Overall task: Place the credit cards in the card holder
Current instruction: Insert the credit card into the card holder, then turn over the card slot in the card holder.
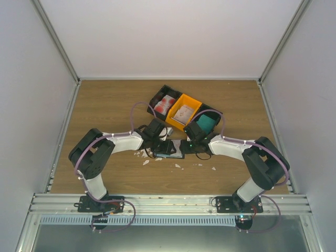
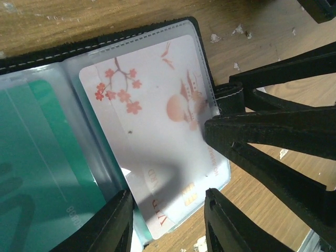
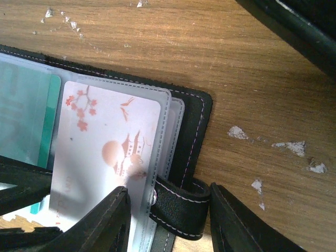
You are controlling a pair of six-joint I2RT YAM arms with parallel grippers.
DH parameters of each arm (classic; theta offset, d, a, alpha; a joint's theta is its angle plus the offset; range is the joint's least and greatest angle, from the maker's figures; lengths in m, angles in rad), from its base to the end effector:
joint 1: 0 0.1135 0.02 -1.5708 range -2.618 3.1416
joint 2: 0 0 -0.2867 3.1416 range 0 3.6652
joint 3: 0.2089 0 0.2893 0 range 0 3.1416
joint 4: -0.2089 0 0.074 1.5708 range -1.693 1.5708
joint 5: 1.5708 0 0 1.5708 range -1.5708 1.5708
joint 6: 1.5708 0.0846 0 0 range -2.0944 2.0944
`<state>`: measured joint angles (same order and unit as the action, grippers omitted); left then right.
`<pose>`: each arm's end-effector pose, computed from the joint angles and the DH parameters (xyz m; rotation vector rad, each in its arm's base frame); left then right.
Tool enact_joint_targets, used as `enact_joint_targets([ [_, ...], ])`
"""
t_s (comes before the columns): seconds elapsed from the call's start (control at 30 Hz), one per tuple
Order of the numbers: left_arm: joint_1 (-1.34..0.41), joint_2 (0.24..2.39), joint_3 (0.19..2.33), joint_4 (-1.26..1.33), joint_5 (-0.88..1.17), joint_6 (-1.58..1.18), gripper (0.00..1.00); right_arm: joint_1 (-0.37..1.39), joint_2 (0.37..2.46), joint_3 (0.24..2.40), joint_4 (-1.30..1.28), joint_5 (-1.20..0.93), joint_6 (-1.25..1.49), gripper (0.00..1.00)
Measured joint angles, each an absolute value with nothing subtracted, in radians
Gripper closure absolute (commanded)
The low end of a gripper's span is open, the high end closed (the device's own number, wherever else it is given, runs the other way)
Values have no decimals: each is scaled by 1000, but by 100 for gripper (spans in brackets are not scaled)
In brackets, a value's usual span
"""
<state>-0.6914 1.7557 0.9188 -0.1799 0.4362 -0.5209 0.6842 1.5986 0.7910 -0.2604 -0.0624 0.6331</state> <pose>0.2746 -0.2737 0.0972 0.4105 2.7497 -0.9548 0.2627 0.2211 0.0982 -0.0919 2.7369 0.4980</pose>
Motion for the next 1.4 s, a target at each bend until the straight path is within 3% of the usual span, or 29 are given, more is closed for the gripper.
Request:
enact_joint_targets([
  [0.2, -696, 1774, 934, -183, 436, -490, 61, 683, 1598, 788, -250, -68, 633, 58],
  [0.37, -700, 1776, 945, -192, 433, -469, 55, 683, 1576, 781, -247, -57, 634, 56],
  [0.53, -703, 1738, 944, -208, 407, -449, 33, 683, 1503, 780, -255, -16, 637, 53],
  [0.77, -703, 1544, 926, -226, 237, -463, 17, 683, 1394, 780, -262, 58, 633, 49],
  [0.93, -688, 1417, 878, -233, 112, -471, 1, 683, 1377, 783, -266, 89, 594, 40],
  [1.2, -636, 1211, 773, -242, -43, -484, 1, 683, 1374, 808, -269, 76, 567, 38],
  [1.4, -569, 1128, 659, -221, -9, -523, 1, 717, 1436, 876, -265, 58, 554, 40],
])
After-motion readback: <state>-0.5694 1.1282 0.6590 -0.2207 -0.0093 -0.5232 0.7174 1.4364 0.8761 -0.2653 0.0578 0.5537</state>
